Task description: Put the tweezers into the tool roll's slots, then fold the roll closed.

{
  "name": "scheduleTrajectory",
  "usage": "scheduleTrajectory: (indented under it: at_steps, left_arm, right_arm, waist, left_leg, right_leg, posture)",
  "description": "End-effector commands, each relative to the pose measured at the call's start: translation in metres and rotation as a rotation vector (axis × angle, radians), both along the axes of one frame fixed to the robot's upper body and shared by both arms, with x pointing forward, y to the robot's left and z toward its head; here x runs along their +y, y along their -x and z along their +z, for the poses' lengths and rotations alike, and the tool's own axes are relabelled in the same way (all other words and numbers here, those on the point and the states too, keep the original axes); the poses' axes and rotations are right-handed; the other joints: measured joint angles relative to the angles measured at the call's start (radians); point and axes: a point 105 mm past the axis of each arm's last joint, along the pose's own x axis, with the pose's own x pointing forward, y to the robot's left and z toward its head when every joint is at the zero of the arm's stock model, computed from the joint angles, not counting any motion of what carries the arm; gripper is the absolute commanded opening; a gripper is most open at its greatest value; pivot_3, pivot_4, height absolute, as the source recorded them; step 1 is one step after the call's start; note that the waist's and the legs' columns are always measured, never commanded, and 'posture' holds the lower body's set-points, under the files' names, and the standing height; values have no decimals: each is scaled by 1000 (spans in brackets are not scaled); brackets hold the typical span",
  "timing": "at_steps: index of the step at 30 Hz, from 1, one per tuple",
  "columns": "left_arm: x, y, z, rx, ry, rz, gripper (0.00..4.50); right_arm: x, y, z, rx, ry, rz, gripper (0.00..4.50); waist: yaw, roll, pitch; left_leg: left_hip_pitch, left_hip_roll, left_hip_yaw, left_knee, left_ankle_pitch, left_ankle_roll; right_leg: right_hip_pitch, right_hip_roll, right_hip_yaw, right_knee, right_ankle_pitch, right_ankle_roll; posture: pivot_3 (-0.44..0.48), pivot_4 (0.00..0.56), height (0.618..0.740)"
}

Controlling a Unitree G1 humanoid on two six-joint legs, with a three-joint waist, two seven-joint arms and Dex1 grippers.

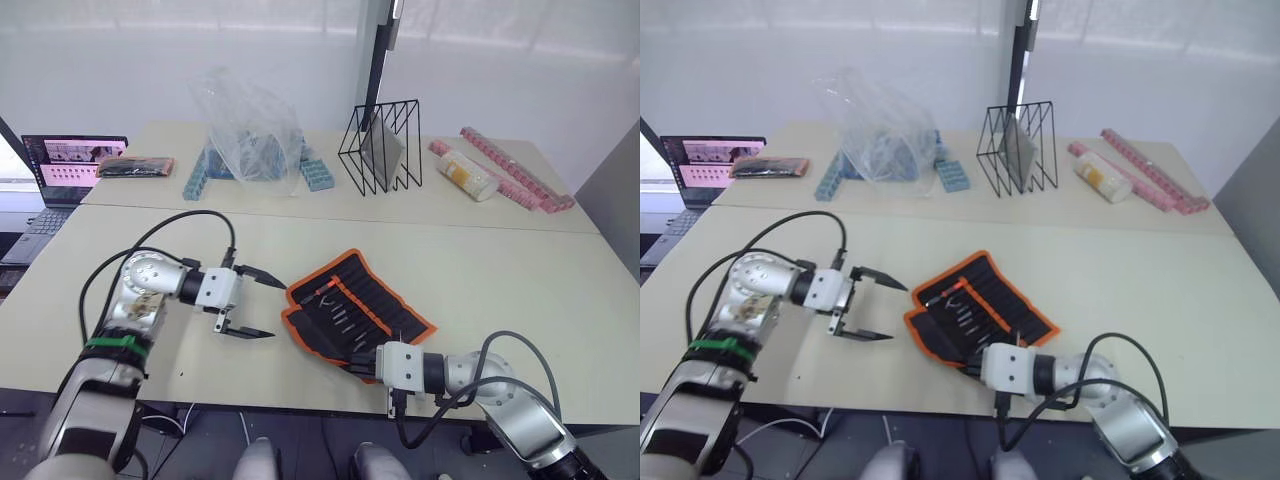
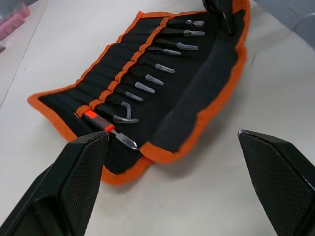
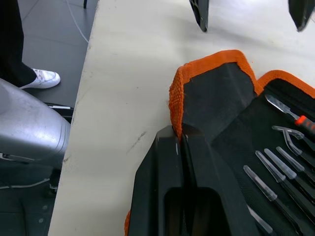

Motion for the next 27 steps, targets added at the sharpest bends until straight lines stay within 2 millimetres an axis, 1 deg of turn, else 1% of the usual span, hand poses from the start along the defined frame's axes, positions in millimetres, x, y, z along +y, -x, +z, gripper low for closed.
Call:
scheduleTrajectory:
  at_steps: [1,4,6,7,10,14,18,21,25,27]
  left_arm:
    - [-8,-6,-2,-65,-44,-57,4500]
    - [-12,-10,-2,-76,-56,-75,4500]
    - [-14,-10,-4,-79,-71,-87,3945]
    - [-14,-10,-5,-75,-71,-89,3787]
    - [-16,-11,-6,-70,-69,-92,2816]
    - [-23,-9,-7,-73,-54,-118,1453]
    - [-22,-5,-15,-74,-90,-138,97]
    - [-18,-5,-17,-69,-104,-134,42]
    - [-4,-2,-19,-48,-130,-106,42]
    - [2,-1,-19,-39,-124,-89,42]
  right_arm:
    - [-3,-4,11,-56,-16,-30,46]
    - [-4,-4,12,-61,-17,-46,46]
    - [-4,-5,12,-64,-17,-55,0]
    - [-4,-5,12,-65,-18,-60,0]
    - [-4,-4,13,-67,-21,-67,0]
    - [-3,-2,13,-64,-24,-76,0]
    - [-1,-1,13,-60,-30,-82,0]
    - [-2,-3,14,-60,-31,-100,0]
    - [-8,-20,17,-66,-60,-190,0]
    - [-9,-24,16,-63,-58,-196,0]
  waist:
    - [-1,0,0]
    - [-5,0,0]
    - [-5,0,0]
    - [-3,0,0]
    - [-2,0,0]
    - [-1,0,0]
    - [-1,-1,0]
    - [-1,-1,0]
    - [-5,-1,0]
    - [-7,0,0]
  left_leg:
    - [0,0,0,0,0,0]
    - [0,0,0,0,0,0]
    - [0,0,0,0,0,0]
    - [0,0,0,0,0,0]
    - [0,0,-1,1,0,0]
    - [-3,0,-2,5,-1,1]
    - [-3,0,-2,7,-1,2]
    - [-3,0,-3,7,-1,2]
    - [-3,0,-3,7,-1,2]
    - [-3,0,-3,7,-1,2]
  right_leg:
    - [0,0,0,0,0,0]
    - [0,0,0,0,0,0]
    - [0,0,0,1,0,0]
    - [0,0,0,1,0,0]
    - [0,0,0,1,0,0]
    - [0,0,-1,3,0,0]
    - [0,0,-1,4,0,0]
    - [0,1,-1,4,0,0]
    - [0,1,-1,4,0,0]
    - [0,1,-1,5,0,0]
  posture:
    - [0,150,684]
    - [0,150,684]
    - [0,150,684]
    - [0,150,684]
    - [0,150,684]
    - [0,150,684]
    - [0,150,684]
    - [0,150,684]
    - [0,150,684]
    - [0,150,684]
